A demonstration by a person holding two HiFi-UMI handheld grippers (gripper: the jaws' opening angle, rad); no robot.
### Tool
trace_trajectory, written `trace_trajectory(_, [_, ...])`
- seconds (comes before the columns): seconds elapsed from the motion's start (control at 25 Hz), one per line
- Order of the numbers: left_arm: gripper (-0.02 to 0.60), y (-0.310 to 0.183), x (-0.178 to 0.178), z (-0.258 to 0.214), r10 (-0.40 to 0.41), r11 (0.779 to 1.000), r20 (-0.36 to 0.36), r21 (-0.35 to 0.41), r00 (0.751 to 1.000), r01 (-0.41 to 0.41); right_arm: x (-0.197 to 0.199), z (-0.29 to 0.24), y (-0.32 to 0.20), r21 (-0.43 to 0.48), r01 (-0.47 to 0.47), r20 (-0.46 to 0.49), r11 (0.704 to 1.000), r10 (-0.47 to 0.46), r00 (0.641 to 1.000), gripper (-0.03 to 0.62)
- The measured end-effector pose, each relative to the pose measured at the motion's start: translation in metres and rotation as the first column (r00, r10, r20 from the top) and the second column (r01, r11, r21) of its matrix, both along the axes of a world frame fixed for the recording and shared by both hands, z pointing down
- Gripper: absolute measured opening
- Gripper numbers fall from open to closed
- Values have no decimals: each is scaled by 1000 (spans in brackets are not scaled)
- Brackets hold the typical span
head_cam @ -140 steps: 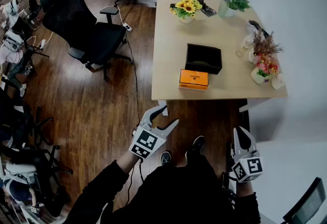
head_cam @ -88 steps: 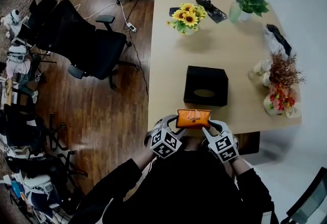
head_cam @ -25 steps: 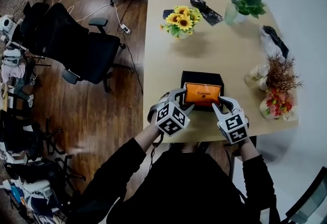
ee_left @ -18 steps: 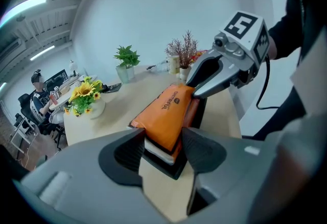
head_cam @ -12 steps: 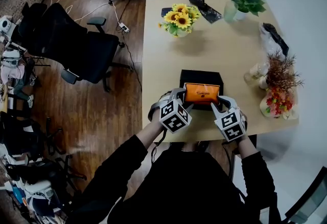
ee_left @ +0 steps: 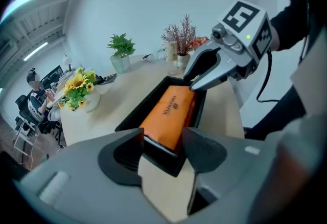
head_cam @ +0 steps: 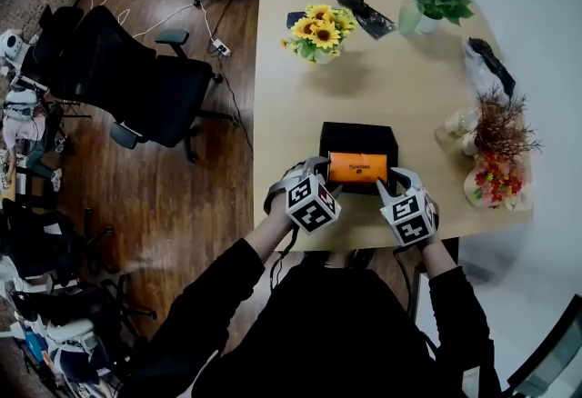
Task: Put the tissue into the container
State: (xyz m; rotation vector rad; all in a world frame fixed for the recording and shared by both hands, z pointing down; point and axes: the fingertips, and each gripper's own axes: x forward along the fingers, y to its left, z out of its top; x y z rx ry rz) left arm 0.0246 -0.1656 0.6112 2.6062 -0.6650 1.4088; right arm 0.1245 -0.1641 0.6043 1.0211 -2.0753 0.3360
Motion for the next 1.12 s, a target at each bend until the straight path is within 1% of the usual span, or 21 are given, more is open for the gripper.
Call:
trace_trajectory(0.04, [224,-1,-2,-1,-13,1000,-11,1,1000,13,2,-1,-1,7,-20,21,1000,19,1000,135])
trace_trajectory(0.08, [232,-1,-3,-3,-31,1000,-30,-4,999,30,4,-3,-2,8,-36,46,999,36,998,173])
trace_trajectory(0.12, [233,-2,-4,-6,-55,998,-59,-17,997,54,6,-4,-2,2,-50,71,999,49,996,187])
trace_trajectory(0.2, [233,-3,-5,-15,-117,992,-132,-60,984,110,9,-7,-2,-14,-69,107,998,70,992,187])
trace_trajectory(0.32, [233,1,-4,-28,-203,974,-219,-146,954,174,15,-11,-1,-16,-91,127,996,92,988,187])
trace_trajectory(0.44, [233,11,-3,-32,-261,951,-251,-230,932,204,15,-21,0,-12,-107,158,994,107,982,186])
trace_trajectory(0.52, [233,24,-4,-32,-276,942,-253,-261,927,209,16,-29,4,-11,-123,187,992,123,975,187])
trace_trajectory(0.56, [233,30,-6,-33,-282,941,-258,-265,924,213,16,-34,6,-10,-135,206,991,135,969,186])
trace_trajectory(0.64, [233,39,-10,-42,-294,945,-289,-233,911,230,19,-47,12,-2,-171,255,985,166,953,186])
trace_trajectory(0.68, [232,41,-11,-51,-295,950,-315,-198,902,241,22,-55,15,8,-194,286,981,183,941,184])
trace_trajectory(0.76, [232,44,-15,-78,-282,960,-377,-111,883,259,28,-74,21,33,-245,361,969,217,907,159])
trace_trajectory(0.84, [230,47,-19,-109,-260,961,-442,-31,859,276,33,-97,27,57,-286,432,957,234,871,150])
trace_trajectory(0.92, [229,51,-24,-134,-242,957,-485,22,840,289,37,-117,33,85,-313,481,946,237,844,147])
trace_trajectory(1.0, [227,57,-31,-148,-226,955,-494,57,839,290,41,-132,43,115,-330,507,937,231,830,147])
trace_trajectory(1.04, [227,61,-34,-151,-217,955,-493,73,843,288,42,-138,50,132,-334,511,933,225,830,147])
trace_trajectory(1.12, [225,69,-39,-156,-202,953,-486,101,850,284,44,-148,63,176,-336,499,925,211,841,147])
